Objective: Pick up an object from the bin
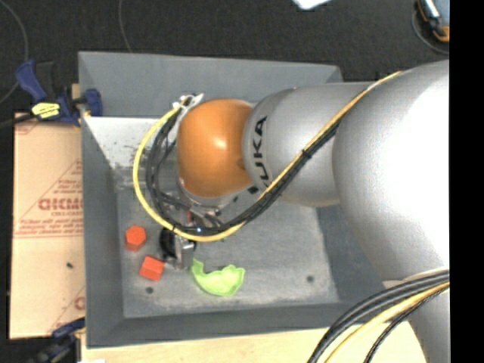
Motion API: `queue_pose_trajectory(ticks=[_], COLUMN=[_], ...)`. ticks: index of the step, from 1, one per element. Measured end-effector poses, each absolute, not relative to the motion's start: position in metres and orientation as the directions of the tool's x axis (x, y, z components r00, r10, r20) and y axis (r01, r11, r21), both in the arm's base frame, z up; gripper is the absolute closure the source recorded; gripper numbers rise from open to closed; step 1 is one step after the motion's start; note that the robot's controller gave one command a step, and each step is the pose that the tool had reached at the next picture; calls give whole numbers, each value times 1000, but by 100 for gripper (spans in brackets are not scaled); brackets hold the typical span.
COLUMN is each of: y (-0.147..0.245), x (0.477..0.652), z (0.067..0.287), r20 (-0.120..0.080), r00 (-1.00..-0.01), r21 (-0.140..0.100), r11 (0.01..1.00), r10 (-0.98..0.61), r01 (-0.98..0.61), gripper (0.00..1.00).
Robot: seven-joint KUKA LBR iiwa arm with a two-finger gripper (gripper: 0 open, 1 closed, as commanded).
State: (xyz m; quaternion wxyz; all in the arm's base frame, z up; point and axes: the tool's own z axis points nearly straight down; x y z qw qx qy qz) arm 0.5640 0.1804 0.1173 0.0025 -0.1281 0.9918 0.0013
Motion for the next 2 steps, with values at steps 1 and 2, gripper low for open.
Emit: queue_pose_trajectory(ticks=[1, 2], y=[131, 121], x=[566, 576], z=[88, 75], r20=[-8, -12], r00=[-896, -869], r21=[0, -2], r11=[896, 869], r10=[-443, -494], r01=[-443, -494], gripper=[0, 0])
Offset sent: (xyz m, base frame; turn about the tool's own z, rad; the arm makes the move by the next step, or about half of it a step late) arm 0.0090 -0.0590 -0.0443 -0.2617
